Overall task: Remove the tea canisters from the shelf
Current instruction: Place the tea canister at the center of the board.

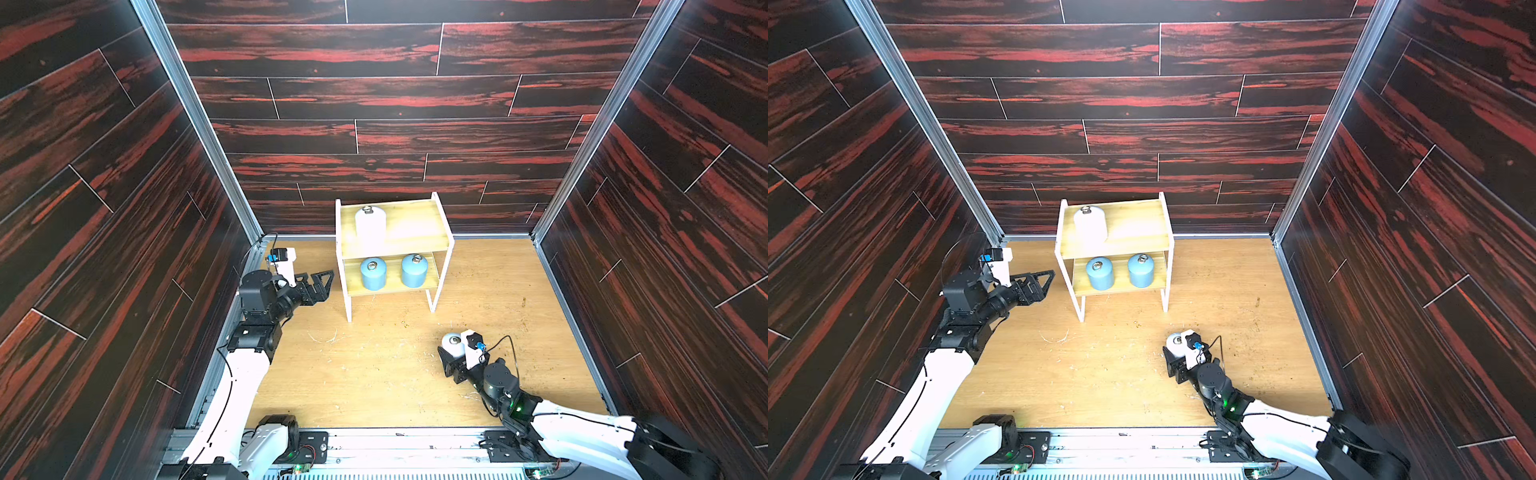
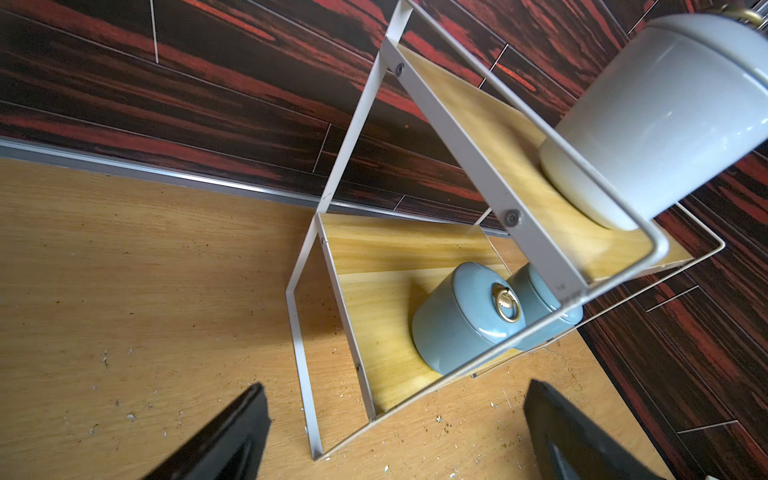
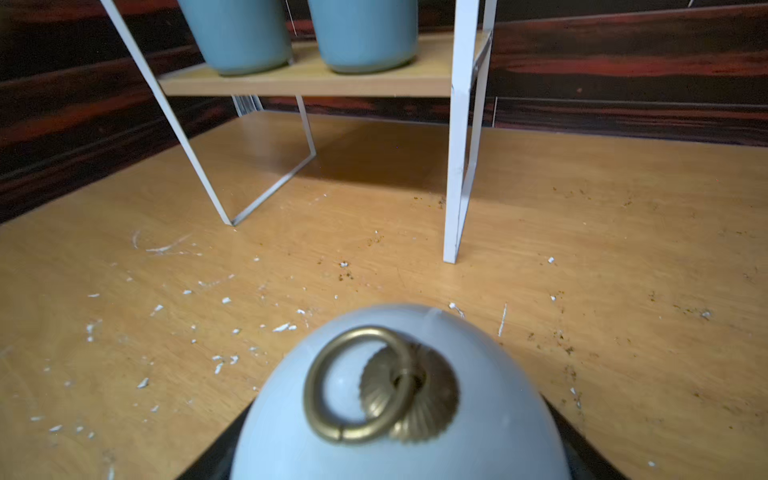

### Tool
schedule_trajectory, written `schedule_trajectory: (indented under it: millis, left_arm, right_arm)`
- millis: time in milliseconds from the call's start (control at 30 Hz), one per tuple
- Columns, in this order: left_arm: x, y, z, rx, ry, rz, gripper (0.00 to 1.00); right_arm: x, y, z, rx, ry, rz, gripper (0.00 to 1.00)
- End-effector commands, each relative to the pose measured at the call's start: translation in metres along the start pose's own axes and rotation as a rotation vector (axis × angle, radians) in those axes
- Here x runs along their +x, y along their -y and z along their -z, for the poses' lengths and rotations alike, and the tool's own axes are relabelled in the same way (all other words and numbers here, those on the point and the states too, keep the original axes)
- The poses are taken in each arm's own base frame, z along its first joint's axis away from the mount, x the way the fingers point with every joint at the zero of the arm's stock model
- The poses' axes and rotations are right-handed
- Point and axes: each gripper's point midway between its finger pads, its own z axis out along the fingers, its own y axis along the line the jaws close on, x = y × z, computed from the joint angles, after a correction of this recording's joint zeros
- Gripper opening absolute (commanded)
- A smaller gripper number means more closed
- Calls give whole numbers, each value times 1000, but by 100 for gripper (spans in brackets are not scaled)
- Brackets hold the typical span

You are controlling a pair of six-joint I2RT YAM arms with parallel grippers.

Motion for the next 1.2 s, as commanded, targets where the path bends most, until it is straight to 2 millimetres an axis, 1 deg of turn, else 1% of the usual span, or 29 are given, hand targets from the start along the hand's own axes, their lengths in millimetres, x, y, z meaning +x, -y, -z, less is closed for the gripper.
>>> schedule_trajectory:
  millis: [0, 167, 333, 433, 467, 733, 1167]
  left_arm:
    - [-1, 3, 3, 3, 3, -24, 100]
    - [0, 3, 2, 2, -3, -24, 100]
    - [1, 2, 2, 2, -7, -28, 100]
    - [1, 2, 1, 3, -10, -28, 100]
    - [2, 2, 1, 2, -12, -27, 100]
    - [4, 1, 1, 1, -17, -28, 100]
    - [6, 2, 2, 3, -19, -31, 100]
  right_arm:
    - [-6, 8, 5, 53, 74, -39, 54]
    - [-1, 13, 4, 117, 71, -43, 54]
    - [9, 20, 7, 171, 61, -68, 53]
    - [17, 22, 9, 186, 47, -74, 53]
    - [13, 22, 10, 184, 64, -90, 53]
    - [28, 25, 14, 214, 39, -106, 54]
    - [38, 19, 11, 234, 6, -70, 54]
